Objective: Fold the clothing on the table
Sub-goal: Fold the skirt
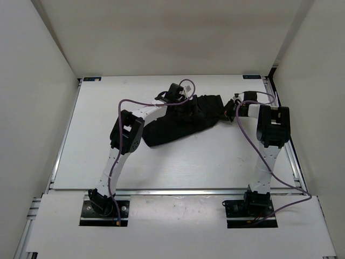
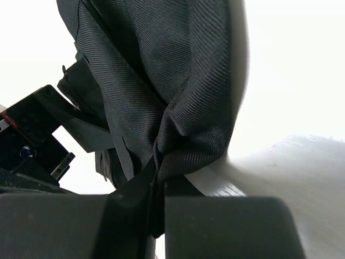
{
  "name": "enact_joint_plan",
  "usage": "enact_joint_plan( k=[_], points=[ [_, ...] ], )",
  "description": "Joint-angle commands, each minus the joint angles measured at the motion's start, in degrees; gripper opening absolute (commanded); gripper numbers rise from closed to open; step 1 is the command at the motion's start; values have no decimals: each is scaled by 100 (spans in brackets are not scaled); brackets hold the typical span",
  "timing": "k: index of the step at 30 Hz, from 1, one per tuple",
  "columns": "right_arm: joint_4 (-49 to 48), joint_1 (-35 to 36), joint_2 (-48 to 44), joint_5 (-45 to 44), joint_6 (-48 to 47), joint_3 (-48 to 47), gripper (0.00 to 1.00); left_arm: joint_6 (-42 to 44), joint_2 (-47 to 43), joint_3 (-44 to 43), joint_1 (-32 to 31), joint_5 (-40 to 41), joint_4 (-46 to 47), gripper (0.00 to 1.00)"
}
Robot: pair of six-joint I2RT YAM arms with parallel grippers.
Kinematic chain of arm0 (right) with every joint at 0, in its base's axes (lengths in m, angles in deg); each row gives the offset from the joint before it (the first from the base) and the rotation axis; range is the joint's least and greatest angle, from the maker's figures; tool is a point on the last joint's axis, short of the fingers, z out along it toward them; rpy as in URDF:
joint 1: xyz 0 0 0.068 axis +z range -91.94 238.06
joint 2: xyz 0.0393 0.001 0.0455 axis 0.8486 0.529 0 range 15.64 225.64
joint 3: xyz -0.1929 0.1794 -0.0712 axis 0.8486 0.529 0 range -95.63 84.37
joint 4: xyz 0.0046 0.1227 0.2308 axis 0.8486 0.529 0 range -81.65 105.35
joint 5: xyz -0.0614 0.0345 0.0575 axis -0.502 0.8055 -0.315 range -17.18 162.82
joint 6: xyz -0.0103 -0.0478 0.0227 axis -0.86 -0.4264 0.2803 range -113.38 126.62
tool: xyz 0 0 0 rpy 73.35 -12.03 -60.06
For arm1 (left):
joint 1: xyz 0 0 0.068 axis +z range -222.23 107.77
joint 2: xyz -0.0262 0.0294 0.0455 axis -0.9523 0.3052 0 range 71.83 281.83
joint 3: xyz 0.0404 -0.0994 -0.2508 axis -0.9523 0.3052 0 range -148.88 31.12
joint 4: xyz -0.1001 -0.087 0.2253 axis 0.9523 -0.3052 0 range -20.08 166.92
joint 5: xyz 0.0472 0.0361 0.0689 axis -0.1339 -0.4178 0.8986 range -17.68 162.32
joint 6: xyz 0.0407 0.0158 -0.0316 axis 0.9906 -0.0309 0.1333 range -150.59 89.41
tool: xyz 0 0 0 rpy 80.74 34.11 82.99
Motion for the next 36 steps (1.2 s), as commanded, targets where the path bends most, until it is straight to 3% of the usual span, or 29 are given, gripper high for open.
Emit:
enact_joint_plan(
  k=[1,3,5,6,7,13,22,25,27,28,29,30,36],
  points=[
    [-187,-64,-341,103,87,127,0,61,-112,-31,-6,-162,-99,99],
    [-372,-204,-674,129,254,600,0,78,-86,48,-23,-179,-116,99],
    [-372,-258,-885,277,290,969,52,79,-139,92,-49,-223,-90,99],
    [-355,-336,-939,226,299,1198,89,79,-156,127,-67,-258,-46,99],
    [-381,-363,-1079,139,316,1383,97,96,-174,180,-67,-267,41,98],
    [-583,-487,-1045,-328,413,1640,100,131,-236,408,-102,-451,139,99],
    [-662,-47,-316,-346,386,805,96,166,-236,339,-129,-645,42,99],
    [-846,85,-341,-302,430,839,73,193,-148,172,-129,-680,-81,99],
    [-952,129,-412,-336,457,953,37,210,-78,49,-102,-759,-195,99],
    [-1005,120,-499,-363,439,1076,27,219,-51,13,-85,-733,-204,99],
    [-1075,94,-552,-354,474,1207,9,237,-34,31,-85,-785,-239,98],
    [-1067,68,-649,-354,448,1235,0,237,-51,-4,-93,-768,-213,99],
    [-971,-292,-1571,-336,309,1657,1,131,-375,92,12,-742,15,99]
  ],
)
